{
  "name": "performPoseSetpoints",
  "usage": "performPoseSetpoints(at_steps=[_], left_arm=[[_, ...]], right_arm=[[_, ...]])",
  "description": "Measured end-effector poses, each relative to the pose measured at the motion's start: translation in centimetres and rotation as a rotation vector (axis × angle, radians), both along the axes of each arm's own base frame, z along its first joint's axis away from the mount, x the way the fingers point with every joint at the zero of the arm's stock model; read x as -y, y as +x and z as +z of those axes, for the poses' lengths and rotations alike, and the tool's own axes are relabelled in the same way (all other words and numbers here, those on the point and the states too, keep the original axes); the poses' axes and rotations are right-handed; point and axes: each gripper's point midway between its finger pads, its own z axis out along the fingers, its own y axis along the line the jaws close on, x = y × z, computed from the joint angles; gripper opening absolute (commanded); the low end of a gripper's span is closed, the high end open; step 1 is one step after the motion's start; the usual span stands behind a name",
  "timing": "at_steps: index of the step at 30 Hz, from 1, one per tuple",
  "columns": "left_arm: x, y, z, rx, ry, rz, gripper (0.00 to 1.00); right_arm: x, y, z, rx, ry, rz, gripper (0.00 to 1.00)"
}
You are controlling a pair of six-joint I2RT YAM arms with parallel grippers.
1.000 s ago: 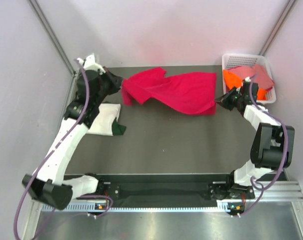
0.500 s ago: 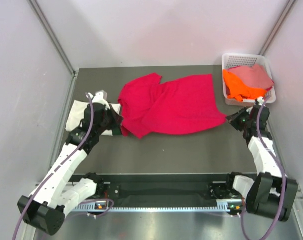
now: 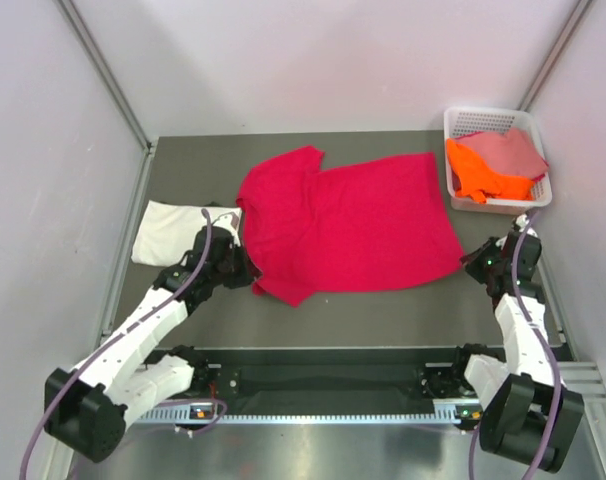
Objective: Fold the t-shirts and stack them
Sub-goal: Flatten the tshirt out, then fold the tshirt
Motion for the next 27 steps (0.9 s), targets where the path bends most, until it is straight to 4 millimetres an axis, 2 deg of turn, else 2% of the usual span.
performPoseSetpoints(at_steps=[6,11,15,19,24,27], left_arm=[[0.1,0.6,-2.3,-0.095,0.049,0.016,0.00],[0.4,2.6,-0.9,-0.089,0.073,0.040,0.00],[0.7,4.8,0.9,-0.056,0.083,0.064,0.00],[1.0,7.0,1.8,-0.049,0.100,0.090,0.00],[0.5,9.6,1.8,-0.060,0.116,0.134,0.00],[-0.5,11.3,1.1,-0.087,0.122,0.175,0.00]], right_arm=[[-0.5,-0.6,-2.7,-0.079,0.019,0.010,0.00],[-0.9,-0.1,-3.9,-0.135,0.031,0.009,0.00],[-1.3,1.7,-2.8,-0.120,0.023,0.012,0.00],[-0.9,3.9,-1.2,-0.078,0.010,-0.009,0.00],[-0.1,6.1,-0.5,-0.074,0.008,-0.042,0.00],[0.4,7.4,-0.4,-0.083,0.008,-0.060,0.00]])
